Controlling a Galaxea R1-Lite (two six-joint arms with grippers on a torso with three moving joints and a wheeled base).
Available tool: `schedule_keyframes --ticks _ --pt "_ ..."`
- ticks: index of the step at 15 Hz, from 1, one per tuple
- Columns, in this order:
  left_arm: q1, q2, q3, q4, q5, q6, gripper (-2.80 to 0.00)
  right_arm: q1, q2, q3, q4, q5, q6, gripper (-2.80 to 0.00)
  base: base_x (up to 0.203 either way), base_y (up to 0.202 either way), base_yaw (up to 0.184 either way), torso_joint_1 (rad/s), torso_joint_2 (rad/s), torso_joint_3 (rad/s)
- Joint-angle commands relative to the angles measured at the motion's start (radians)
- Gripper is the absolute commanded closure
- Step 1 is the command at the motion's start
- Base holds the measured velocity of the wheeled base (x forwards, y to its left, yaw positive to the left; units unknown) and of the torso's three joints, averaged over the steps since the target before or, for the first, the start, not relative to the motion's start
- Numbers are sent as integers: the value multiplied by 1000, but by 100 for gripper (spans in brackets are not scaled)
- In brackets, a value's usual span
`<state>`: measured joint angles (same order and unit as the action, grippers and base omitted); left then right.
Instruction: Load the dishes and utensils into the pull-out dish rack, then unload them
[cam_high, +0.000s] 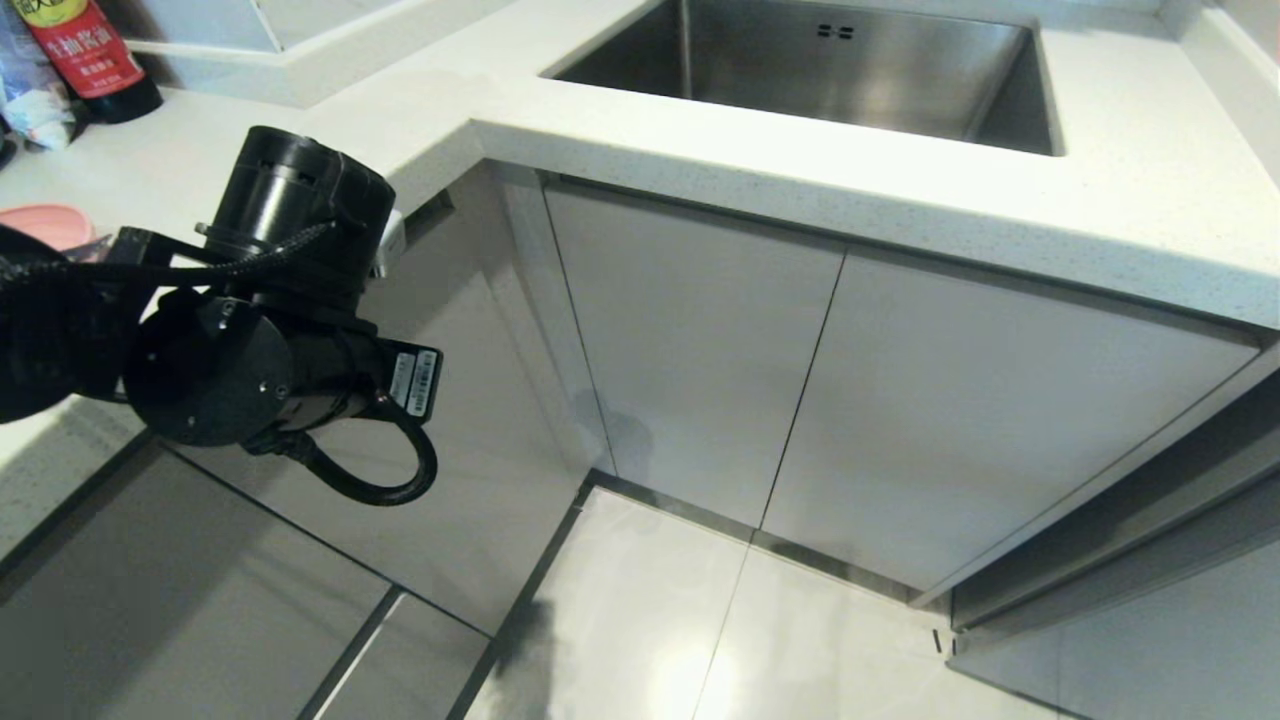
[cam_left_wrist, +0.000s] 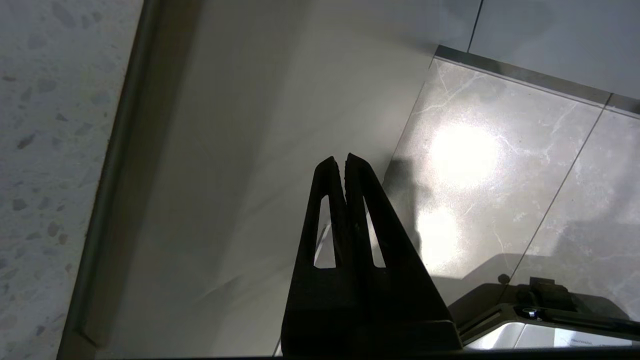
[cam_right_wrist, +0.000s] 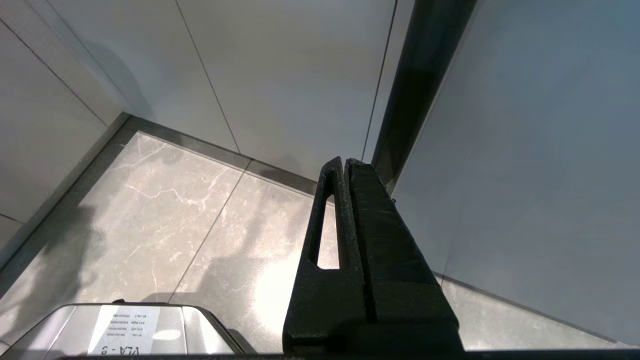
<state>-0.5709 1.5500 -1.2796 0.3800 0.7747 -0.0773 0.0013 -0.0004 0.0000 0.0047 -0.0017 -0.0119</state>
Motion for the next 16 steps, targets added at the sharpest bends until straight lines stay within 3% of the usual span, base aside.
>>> schedule_keyframes --ticks 1,6,9,12,16 --pt "-3 -5 0 2 5 -1 0 0 -1 0 0 0 0 0 0 0 0 0 0 0" --pt "-57 -102 22 -30 -6 36 0 0 -1 0 0 0 0 0 0 0 0 0 0 0" --pt "-72 -274 65 -142 -89 129 0 0 0 0 0 0 0 0 0 0 0 0 0 0" --pt "-14 -471 117 -243 -273 252 0 0 0 0 0 0 0 0 0 0 0 0 0 0" --pt "300 -696 145 -269 -707 338 0 0 0 0 0 0 0 0 0 0 0 0 0 0"
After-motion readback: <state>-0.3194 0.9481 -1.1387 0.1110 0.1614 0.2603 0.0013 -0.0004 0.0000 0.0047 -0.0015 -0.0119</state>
